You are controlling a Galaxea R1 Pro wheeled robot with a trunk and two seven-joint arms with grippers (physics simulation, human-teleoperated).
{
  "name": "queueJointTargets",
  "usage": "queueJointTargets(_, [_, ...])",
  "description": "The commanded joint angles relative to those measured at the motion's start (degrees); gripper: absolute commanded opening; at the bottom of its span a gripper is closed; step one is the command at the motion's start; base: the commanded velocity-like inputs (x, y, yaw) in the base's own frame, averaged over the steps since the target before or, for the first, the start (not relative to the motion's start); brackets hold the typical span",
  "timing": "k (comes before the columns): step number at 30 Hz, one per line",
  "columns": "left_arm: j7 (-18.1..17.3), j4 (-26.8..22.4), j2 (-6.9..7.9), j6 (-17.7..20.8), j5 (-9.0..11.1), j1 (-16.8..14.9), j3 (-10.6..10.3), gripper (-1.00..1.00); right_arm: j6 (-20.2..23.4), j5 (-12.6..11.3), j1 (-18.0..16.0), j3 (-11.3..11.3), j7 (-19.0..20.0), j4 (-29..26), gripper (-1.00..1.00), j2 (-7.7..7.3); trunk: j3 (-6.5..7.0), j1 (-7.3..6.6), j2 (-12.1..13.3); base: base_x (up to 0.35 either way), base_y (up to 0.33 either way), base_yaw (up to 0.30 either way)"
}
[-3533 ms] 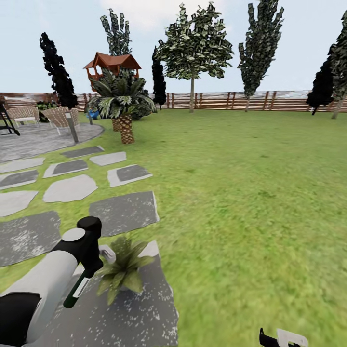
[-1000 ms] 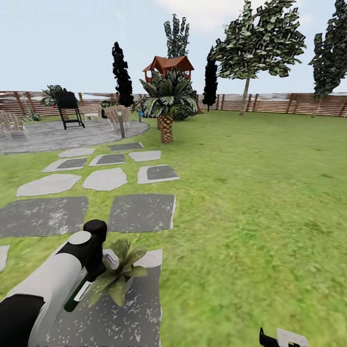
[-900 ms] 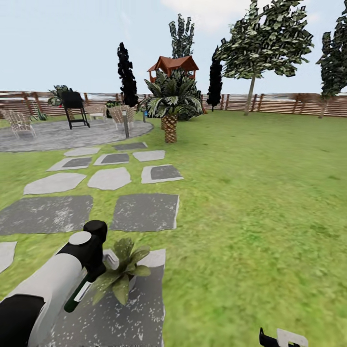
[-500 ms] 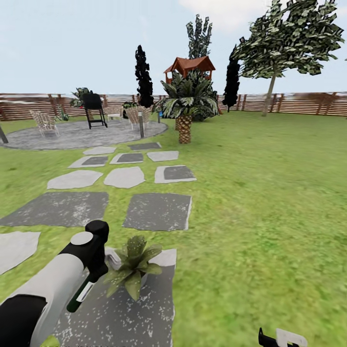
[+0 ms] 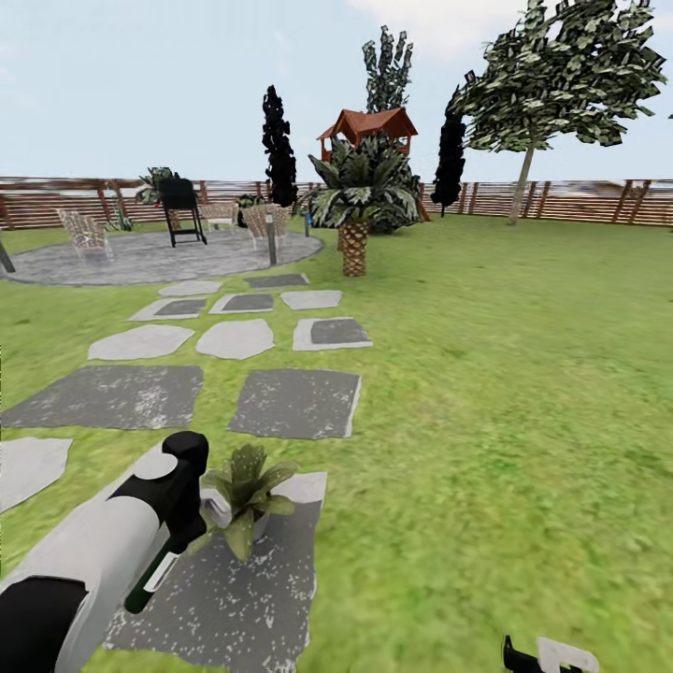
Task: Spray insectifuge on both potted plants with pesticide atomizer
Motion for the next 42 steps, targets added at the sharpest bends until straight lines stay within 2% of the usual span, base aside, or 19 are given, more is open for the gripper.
queueJointTargets(1, [-0.5,-0.1,0.08,0.6,-0.3,0.0,-0.3,-1.00,-0.2,0.1,0.0,-0.2,-0.1,0.1,1.00,0.01,-0.05,-0.04,0.0,-0.300,-0.080,0.000])
queueJointTargets(6, [-0.5,0.0,0.12,0.6,-0.3,0.1,-0.3,-1.00,-0.2,0.1,0.0,-0.2,-0.1,0.0,1.00,0.08,-0.05,-0.04,0.0,-0.205,-0.012,0.148])
queueJointTargets(9, [-0.5,-0.1,0.17,0.6,-0.3,1.6,-0.2,-1.00,-0.2,0.1,0.0,-0.2,-0.1,0.0,1.00,0.09,-0.05,-0.04,0.0,-0.022,-0.001,0.267])
queueJointTargets(11, [0.8,-0.1,0.22,0.7,-0.1,2.1,-0.1,-1.00,-0.2,0.1,0.0,-0.2,-0.1,0.0,1.00,0.13,-0.05,-0.04,0.0,-0.005,0.000,0.276])
queueJointTargets(13, [1.6,-0.1,0.01,1.0,0.2,2.3,0.0,-1.00,-0.2,0.1,0.0,-0.2,-0.1,0.0,1.00,0.16,-0.05,-0.04,0.0,-0.001,0.000,0.248])
queueJointTargets(15, [1.8,-0.8,-1.39,1.8,2.0,2.4,0.4,-1.00,-0.2,0.1,0.0,-0.2,0.0,0.0,1.00,0.18,-0.05,-0.04,0.0,0.000,0.000,0.012])
queueJointTargets(25, [1.9,-0.8,-1.61,1.9,2.3,2.4,0.4,-1.00,-0.2,0.1,0.0,-0.2,-0.1,0.0,1.00,0.18,-0.05,-0.04,0.0,0.134,-0.081,0.002])
queueJointTargets(27, [2.0,-0.7,-1.53,1.9,2.3,2.4,1.1,-1.00,-0.2,0.1,0.0,-0.2,-0.1,0.0,1.00,0.18,-0.05,-0.04,0.0,0.044,-0.028,0.123])
queueJointTargets(30, [2.1,-0.5,-1.49,1.8,2.3,2.4,3.9,-1.00,-0.2,0.1,0.0,-0.2,-0.1,0.0,1.00,0.24,-0.05,-0.04,0.0,0.012,-0.007,0.236])
queueJointTargets(32, [2.2,-0.6,-1.48,1.8,2.3,2.4,4.6,-1.00,-0.2,0.1,0.0,-0.2,-0.1,0.0,1.00,0.25,-0.05,-0.04,0.0,0.003,-0.002,0.268])
queueJointTargets(42, [2.3,-0.6,-1.69,1.9,2.4,2.5,5.0,-1.00,-0.2,0.1,0.0,-0.2,0.0,0.1,1.00,0.27,-0.05,-0.04,0.0,0.002,0.000,0.076])
